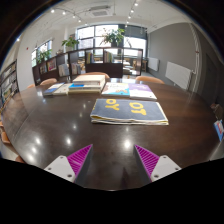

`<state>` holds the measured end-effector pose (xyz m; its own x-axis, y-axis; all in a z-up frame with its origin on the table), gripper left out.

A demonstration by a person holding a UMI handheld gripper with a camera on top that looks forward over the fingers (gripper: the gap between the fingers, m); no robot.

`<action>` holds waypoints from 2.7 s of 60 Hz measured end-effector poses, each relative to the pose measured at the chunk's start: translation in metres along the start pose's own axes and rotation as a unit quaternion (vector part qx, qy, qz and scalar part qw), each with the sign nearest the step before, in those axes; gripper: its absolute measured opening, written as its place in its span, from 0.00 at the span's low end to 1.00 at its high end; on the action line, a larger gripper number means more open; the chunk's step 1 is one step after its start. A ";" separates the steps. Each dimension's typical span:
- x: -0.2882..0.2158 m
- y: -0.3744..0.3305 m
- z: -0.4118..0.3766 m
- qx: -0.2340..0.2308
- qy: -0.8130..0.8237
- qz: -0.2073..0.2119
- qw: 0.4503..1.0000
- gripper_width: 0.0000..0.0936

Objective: Fold towel

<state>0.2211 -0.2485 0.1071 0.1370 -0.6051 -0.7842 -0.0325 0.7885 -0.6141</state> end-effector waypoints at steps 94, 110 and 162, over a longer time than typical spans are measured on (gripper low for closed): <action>-0.098 0.207 0.232 0.085 -0.005 -0.063 0.994 0.66; -0.181 0.095 0.196 0.066 -0.026 0.057 0.996 0.89; -0.131 -0.148 0.011 0.022 -0.005 0.130 0.991 0.90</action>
<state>0.2191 -0.2847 0.3020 0.1400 -0.3791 -0.9147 -0.0250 0.9221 -0.3860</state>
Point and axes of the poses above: the point between the fingertips, and its own axes, seen from behind it with the camera up: z to the right, x down, y forward, the way the camera looks, the point moved 6 cm from there along -y, backward, against the way the camera looks, and after that the axes turned 5 degrees about -y, right-handed, at the moved point
